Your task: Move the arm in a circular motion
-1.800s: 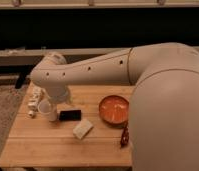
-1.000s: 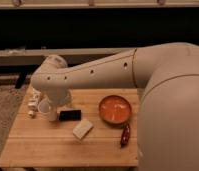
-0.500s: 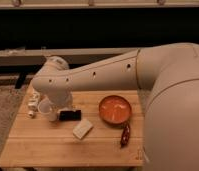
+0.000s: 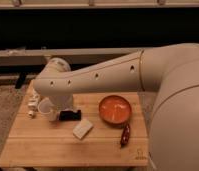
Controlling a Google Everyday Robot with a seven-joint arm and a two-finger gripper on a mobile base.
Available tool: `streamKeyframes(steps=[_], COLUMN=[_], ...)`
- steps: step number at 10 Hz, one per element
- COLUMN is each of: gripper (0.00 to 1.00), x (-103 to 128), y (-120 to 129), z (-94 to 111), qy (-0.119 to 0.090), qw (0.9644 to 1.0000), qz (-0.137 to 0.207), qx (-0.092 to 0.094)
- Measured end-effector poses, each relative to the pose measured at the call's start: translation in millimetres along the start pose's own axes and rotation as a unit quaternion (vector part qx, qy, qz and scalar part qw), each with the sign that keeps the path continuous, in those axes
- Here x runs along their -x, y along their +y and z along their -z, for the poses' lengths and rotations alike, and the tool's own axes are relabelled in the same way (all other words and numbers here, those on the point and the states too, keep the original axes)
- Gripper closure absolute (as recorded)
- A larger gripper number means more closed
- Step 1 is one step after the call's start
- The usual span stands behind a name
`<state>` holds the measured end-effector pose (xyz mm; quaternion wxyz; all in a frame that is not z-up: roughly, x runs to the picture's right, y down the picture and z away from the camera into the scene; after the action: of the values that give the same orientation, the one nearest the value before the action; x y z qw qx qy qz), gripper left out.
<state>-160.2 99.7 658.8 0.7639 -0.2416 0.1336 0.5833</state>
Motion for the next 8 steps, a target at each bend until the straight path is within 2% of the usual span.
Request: streamKeyframes(steps=[8], gripper=[0.35], x=[-3.4], y=[-7.7], z=[0.8], qy=[-0.008], qw=[1.0000], qz=[0.005], qx=[-0.003])
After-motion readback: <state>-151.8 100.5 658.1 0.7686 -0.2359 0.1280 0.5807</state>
